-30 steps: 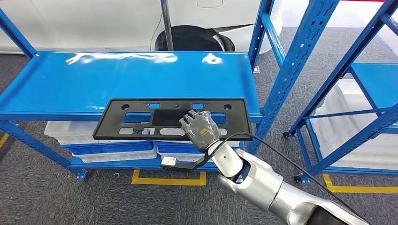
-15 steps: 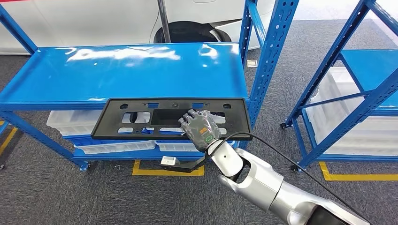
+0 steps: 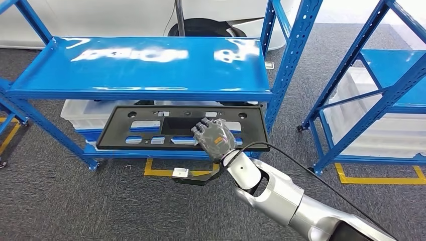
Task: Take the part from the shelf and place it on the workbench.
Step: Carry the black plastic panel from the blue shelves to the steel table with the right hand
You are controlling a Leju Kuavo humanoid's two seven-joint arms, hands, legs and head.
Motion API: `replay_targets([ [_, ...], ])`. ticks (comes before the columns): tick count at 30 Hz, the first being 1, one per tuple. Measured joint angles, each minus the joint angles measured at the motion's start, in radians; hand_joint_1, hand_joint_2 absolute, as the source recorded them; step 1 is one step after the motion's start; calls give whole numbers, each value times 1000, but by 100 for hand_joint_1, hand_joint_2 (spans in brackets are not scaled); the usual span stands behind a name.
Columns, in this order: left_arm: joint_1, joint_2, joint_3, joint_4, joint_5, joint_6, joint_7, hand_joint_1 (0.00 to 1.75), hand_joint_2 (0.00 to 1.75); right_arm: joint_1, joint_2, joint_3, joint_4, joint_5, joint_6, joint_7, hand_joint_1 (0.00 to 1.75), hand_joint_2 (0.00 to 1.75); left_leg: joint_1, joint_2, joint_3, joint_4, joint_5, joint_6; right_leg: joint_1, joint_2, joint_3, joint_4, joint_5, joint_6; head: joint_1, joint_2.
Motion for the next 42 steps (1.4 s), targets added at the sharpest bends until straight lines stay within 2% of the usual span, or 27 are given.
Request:
replay_targets([
  [2,0,0,0,0,-1,0,-1,0,175,-3,1,-1,-1,-16,-2,-7,175,175,-2,0,-17,7,14,-7,3,0,110,-155,5,-8,1,0],
  [4,0,-1,0,0,-1,0,-2,0,175,-5,2,-2,-3,-29,-3,-13,175,175,-2,0,-27,10,29,-18,9,1,164,-246,-17,-17,2,0],
  [6,0,0,0,0,-2,0,-3,0,175,-6,3,-3,-3,-37,-3,-16,175,175,-2,-1,-35,11,40,-29,8,-1,158,-257,-7,-30,3,0],
  [7,0,1,0,0,-3,0,-3,0,175,-7,3,-3,-3,-40,-3,-18,175,175,0,-2,-43,22,26,-35,5,-2,149,-258,1,-37,2,0],
  [8,0,1,0,1,-4,0,-3,0,175,-7,3,-3,-3,-44,-3,-20,175,175,2,-3,-56,51,-5,-42,2,-4,139,-260,12,-44,2,0],
  [9,-2,1,0,1,-5,0,-3,0,175,-7,3,-3,-3,-47,-3,-22,175,175,6,-3,-74,105,-55,-49,0,-5,128,-260,22,-48,1,0],
  [11,-6,1,0,1,-6,0,-2,0,175,-8,3,-3,-3,-51,-3,-25,175,175,13,-3,-109,250,-149,-62,0,-6,102,-260,42,-51,-1,0],
  [12,-8,1,0,1,-7,0,-2,0,175,-8,3,-3,-3,-52,-3,-26,175,175,15,-2,-117,308,-168,-66,0,-6,89,-259,53,-50,-1,0],
  [13,-9,1,0,1,-7,0,-1,0,175,-8,3,-3,-2,-52,-3,-27,175,175,17,-2,-109,333,-160,-67,0,-6,76,-259,62,-49,-1,0],
  [14,-8,1,0,1,-8,0,0,0,175,-8,3,-3,-2,-51,-2,-27,175,175,18,-2,-86,322,-135,-67,0,-6,64,-258,72,-47,-1,0],
  [16,-7,1,0,1,-8,0,1,0,175,-10,3,-3,-3,-48,-1,-27,175,175,18,-3,10,197,-88,-62,1,-4,44,-258,90,-40,-1,0],
  [18,-6,1,1,1,-8,0,0,0,175,-14,4,-3,-3,-44,0,-27,175,175,13,-5,107,40,-94,-52,3,-4,31,-258,108,-31,0,0],
  [20,-6,1,1,1,-7,1,0,0,175,-19,4,-3,-3,-43,1,-27,175,175,6,-6,134,-23,-106,-41,3,-5,22,-261,127,-20,2,0],
  [22,-3,1,1,1,-5,3,0,0,175,-21,3,-3,-2,-46,0,-28,175,175,8,-4,117,-23,-90,-26,2,-5,8,-255,122,-9,2,0],
  [23,-2,1,1,1,-4,3,0,0,175,-21,3,-3,-2,-48,0,-28,175,175,9,-3,107,-23,-80,-16,1,-5,-4,-230,94,-5,3,0],
  [24,-1,1,1,1,-3,4,0,0,175,-21,3,-3,-2,-50,0,-28,175,175,10,-2,96,-24,-69,-8,0,-4,-22,-183,49,-2,3,0],
  [26,-1,1,2,1,-2,4,-1,0,175,-22,2,-3,-2,-51,0,-28,175,175,6,-1,74,-22,-50,1,0,-4,-64,-40,-49,0,4,0],
  [27,-1,1,2,1,-2,4,-2,0,175,-22,2,-3,-2,-52,0,-28,175,175,3,-1,62,-20,-42,1,0,-4,-77,24,-73,1,4,0],
  [28,0,1,3,1,-1,4,-2,0,175,-22,2,-3,-1,-54,0,-28,175,175,2,-1,50,-17,-34,2,0,-4,-77,60,-75,1,4,0],
  [29,0,1,3,1,-1,4,-2,0,175,-23,2,-3,-1,-57,0,-28,175,175,0,-2,38,-13,-27,2,0,-4,-58,57,-58,-1,4,0],
  [31,0,1,3,1,0,4,-2,0,175,-28,1,-4,0,-63,0,-29,175,175,-1,-2,17,-5,-15,-1,2,-4,31,-57,-8,-10,5,0],
  [33,-1,1,4,1,0,4,-2,0,175,-41,2,-6,0,-70,-1,-32,175,175,-4,-2,0,3,-4,-8,8,-4,122,-200,4,-19,7,0],
  [34,-1,0,4,1,0,4,-2,0,175,-49,2,-7,1,-73,-2,-34,175,175,-4,-1,-6,5,3,-13,11,-4,144,-241,0,-22,8,0],
  [37,-1,1,4,1,2,4,-3,0,175,-71,2,-10,7,-80,-3,-36,175,175,-2,0,-23,10,11,-32,10,-6,137,-264,14,-36,12,0],
  [39,0,1,4,1,2,4,-3,0,175,-79,2,-13,12,-83,-3,-37,175,175,3,-1,-49,70,-49,-48,4,-10,120,-270,35,-50,12,0],
  [41,-3,1,5,1,3,4,-3,0,175,-84,3,-14,16,-86,-3,-37,175,175,14,-2,-91,205,-145,-65,2,-11,96,-269,54,-56,12,0],
  [42,-5,1,5,1,3,5,-3,0,175,-84,3,-14,19,-87,-3,-37,175,175,19,-2,-106,272,-175,-73,2,-11,83,-268,63,-55,12,0],
])
